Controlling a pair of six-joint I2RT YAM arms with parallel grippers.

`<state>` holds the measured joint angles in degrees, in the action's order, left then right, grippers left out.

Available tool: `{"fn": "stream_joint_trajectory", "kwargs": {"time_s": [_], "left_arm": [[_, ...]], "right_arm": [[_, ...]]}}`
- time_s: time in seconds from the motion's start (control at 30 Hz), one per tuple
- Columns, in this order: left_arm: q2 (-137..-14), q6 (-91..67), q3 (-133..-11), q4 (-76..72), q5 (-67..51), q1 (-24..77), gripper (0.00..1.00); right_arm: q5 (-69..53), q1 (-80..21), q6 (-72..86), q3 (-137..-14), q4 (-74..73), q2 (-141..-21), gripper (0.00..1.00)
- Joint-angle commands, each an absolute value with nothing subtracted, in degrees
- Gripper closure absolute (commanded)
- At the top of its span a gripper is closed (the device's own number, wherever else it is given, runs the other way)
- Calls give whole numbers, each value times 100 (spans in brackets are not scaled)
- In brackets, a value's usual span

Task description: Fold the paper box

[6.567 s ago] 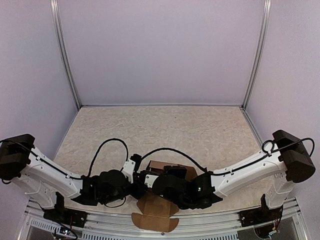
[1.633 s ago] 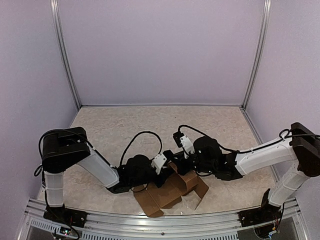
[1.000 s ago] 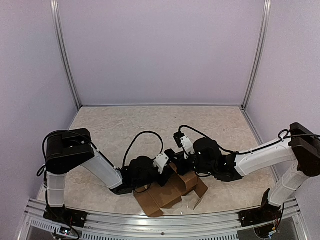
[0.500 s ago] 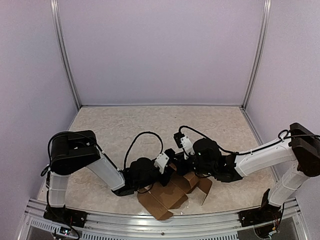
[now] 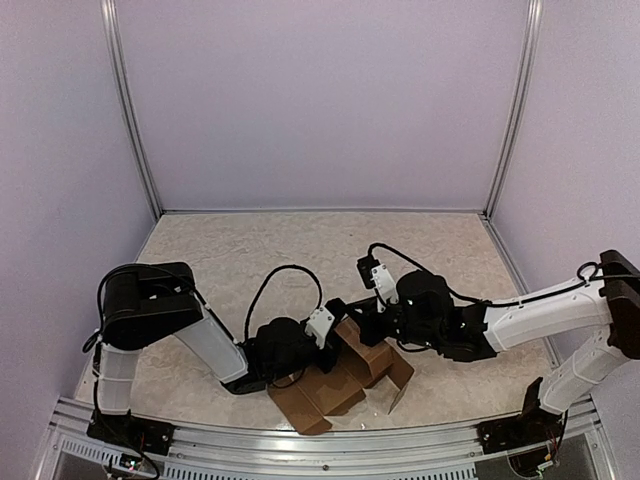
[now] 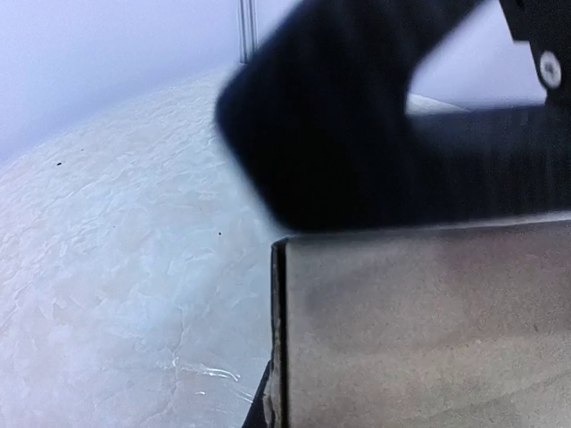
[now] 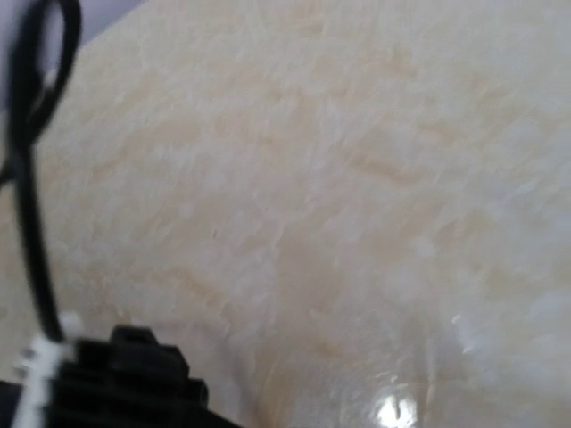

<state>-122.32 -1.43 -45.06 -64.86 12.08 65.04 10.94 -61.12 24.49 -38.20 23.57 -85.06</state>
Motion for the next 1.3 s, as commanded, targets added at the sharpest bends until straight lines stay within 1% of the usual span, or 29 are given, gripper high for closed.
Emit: {"fn": "stream_joint_trajectory", "kwargs": {"time_s": [0.0, 0.17, 0.3, 0.5, 0.77, 0.93, 1.27], "left_arm": [[-12101, -114, -4283, -6707, 1248, 6528, 100], [-11875, -131, -4082, -6766, 1094, 6510, 100], [-11604, -185, -3956, -6718, 722, 6471, 100], [-11158, -618, -3863, -6544, -117, 6260, 100], [-10799, -852, -3823, -6402, -568, 6184, 100], [-10702, -956, -3815, -6372, -704, 6186, 100], [-10730, -1264, -3962, -6348, -1045, 6182, 100]], "right_arm": [[1500, -6133, 2192, -3767, 1749, -7732, 100], [1552, -5946, 1995, -3648, 1056, -6960, 100], [1430, -5758, 1881, -3497, 540, -6497, 100], [453, -5477, 1755, -3110, 413, -6086, 100], [-413, -5464, 1911, -2807, 927, -6229, 100], [-616, -5459, 1916, -2837, 1231, -6427, 100], [-1263, -5458, 1986, -3023, 2003, -7159, 100]]}}
